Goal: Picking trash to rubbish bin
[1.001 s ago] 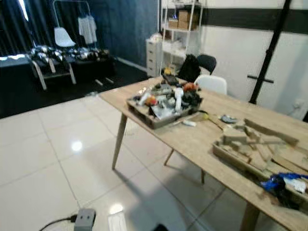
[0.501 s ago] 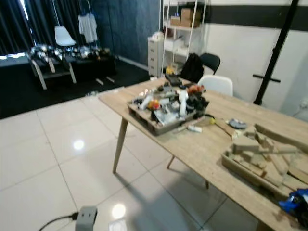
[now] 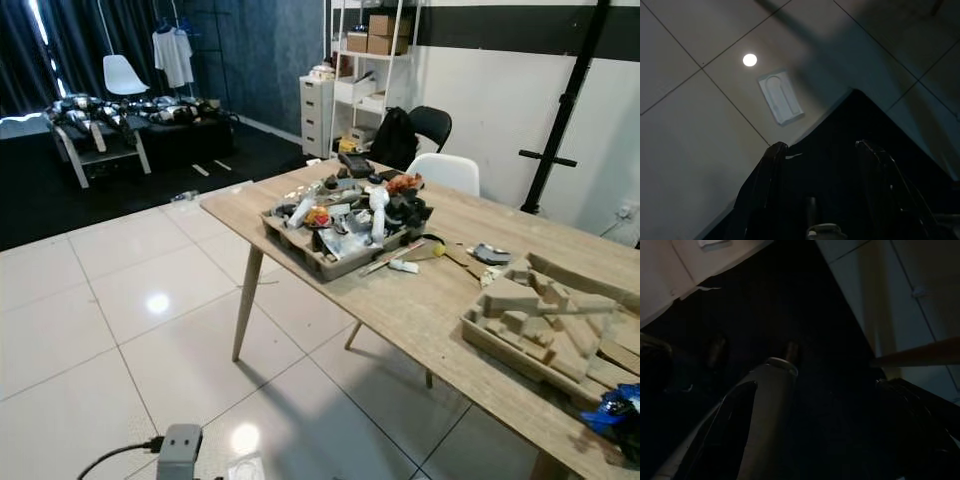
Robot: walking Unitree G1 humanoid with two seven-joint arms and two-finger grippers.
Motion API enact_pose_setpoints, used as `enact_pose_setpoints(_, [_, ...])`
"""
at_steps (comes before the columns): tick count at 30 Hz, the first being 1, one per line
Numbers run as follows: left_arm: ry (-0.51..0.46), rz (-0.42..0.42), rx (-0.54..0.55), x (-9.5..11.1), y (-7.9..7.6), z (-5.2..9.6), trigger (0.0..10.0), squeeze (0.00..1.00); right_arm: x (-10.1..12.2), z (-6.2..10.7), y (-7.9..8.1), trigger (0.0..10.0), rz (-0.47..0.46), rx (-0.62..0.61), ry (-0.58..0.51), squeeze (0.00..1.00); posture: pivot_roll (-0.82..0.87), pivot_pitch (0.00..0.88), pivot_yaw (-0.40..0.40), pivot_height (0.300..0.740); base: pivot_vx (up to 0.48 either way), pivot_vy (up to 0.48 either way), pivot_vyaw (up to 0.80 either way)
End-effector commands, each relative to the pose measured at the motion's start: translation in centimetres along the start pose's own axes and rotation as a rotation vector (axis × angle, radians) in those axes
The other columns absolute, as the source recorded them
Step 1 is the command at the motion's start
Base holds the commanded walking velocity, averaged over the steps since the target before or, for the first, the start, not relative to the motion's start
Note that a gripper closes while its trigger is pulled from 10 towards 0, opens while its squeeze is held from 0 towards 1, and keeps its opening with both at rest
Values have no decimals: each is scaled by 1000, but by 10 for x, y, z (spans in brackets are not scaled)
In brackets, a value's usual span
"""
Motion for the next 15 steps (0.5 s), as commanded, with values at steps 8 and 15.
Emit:
enact_pose_setpoints(8, [81,-58,65,-14,13,4,10000,0,-1,0,-2,10000,-9,-11,16,0,40,0,6,740,0,0,0])
enact_pose_setpoints(15, [55,-47,89,-12,14,4,10000,0,-8,0,0,10000,13,6,60,0,60,0,-22,740,0,0,-57])
Point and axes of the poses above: a point about 5 cm out from each wrist's last joint towards the gripper, its own z axis pointing back from the gripper into the wrist, its own x axis along the axis of the wrist's last joint, y = z × x, the point moved 3 cm from there along -z, pointing out of the wrist towards the gripper, and after that the axes turned 5 degrees about z, right-handed, at the moved point
